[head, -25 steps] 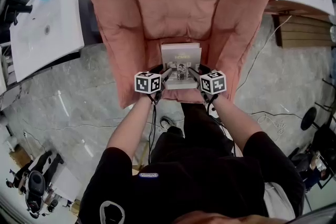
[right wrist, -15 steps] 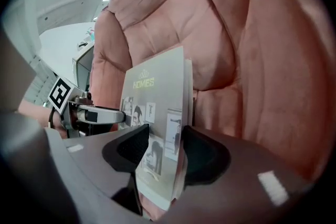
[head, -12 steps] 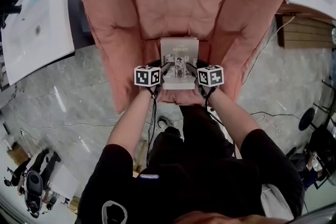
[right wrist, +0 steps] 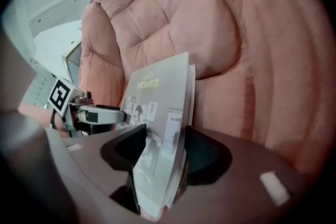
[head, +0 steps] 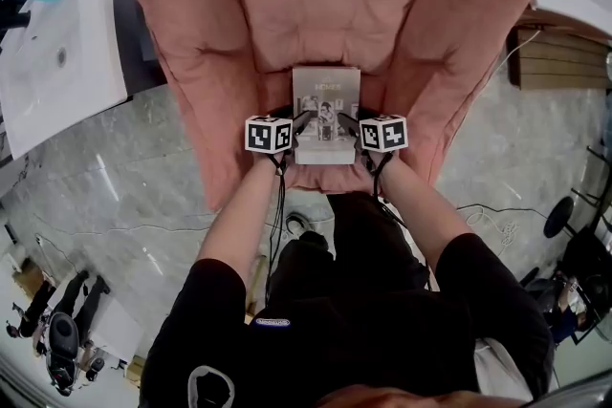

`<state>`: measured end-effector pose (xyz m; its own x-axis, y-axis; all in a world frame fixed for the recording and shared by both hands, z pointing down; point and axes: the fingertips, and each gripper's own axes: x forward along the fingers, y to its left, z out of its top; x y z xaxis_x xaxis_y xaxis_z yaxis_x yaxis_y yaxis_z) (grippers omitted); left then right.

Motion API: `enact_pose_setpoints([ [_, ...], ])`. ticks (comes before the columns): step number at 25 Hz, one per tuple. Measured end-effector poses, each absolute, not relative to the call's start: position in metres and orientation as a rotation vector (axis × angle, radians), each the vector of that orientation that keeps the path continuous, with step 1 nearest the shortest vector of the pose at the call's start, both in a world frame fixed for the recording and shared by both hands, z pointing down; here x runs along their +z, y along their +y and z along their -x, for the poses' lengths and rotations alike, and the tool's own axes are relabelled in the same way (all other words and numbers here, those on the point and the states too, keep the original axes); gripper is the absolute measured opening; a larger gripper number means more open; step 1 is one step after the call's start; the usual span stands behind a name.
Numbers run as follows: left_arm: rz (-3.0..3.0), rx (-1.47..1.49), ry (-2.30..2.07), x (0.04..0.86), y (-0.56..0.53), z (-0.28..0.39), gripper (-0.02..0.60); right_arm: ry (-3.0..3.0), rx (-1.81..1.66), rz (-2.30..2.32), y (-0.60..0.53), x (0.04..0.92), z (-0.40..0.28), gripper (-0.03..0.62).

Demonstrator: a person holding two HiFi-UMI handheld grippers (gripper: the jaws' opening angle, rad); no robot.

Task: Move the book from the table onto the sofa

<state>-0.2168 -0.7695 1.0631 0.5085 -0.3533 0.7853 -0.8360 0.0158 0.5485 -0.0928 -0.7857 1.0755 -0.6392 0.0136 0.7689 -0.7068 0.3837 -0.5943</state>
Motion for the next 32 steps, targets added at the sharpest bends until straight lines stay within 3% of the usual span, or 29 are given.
enact_pose_setpoints([
  [3,-1.578,0.492,-1.079,1.058,-0.768,0.224,0.305,-1.975,1.294,-0.650,-0.793,1.061,0.086,0.333],
  [7,-1.594,0.500,-1.121,1.036,-0.754,0.234,0.305,-2.071,1.218,-0.674,-0.792,1.016,0.085,0.356],
  [18,-1.801,0.509,-1.121,0.911,-0.721,0.216,0.305,-2.273,0.999,-0.642,-0.762,0.888,0.078,0.354],
  [26,-2.072,0.486,-1.156,0.758,-0.674,0.191,0.304,-2.495,0.825,-0.705,-0.707,0.734,0.061,0.330],
  [32,-2.219,0.409,-1.269,0.637,-0.630,0.197,0.267,-2.665,0.658,-0.745,-0.664,0.620,0.067,0.316],
])
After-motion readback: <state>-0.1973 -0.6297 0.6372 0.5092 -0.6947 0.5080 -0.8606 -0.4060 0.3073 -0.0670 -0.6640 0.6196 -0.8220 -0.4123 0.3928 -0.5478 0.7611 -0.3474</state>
